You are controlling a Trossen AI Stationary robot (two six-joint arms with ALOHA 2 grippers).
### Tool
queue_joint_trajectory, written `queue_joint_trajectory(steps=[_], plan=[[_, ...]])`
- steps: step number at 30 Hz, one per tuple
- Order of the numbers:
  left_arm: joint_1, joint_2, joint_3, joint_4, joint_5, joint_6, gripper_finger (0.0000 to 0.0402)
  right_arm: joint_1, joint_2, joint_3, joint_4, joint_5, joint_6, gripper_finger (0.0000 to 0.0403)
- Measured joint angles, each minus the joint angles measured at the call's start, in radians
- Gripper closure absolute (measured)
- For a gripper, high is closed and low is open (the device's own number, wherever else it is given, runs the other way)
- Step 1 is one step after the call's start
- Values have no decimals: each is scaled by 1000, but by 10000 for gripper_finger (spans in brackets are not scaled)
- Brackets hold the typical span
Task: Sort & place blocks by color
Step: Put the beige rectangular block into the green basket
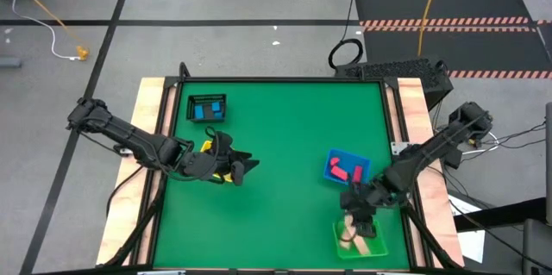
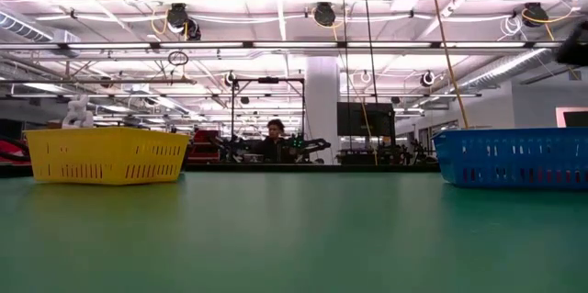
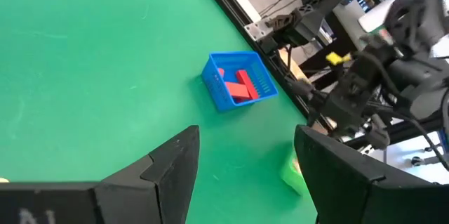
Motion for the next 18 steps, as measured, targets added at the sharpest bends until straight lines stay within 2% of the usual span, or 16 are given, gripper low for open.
queue_joint_trajectory(steps=[5, 8, 10, 18], plan=[[0, 0, 0, 0, 0, -4, 167, 93, -50, -168, 289, 72, 163, 289], [0, 0, 0, 0, 0, -9, 167, 118, -66, -175, 268, 180, 167, 289], [0, 0, 0, 1, -3, -17, 167, 121, -74, -176, 264, 207, 156, 289], [1, 0, 0, 0, -9, -37, 167, 138, -189, -176, 301, 184, 144, 289]])
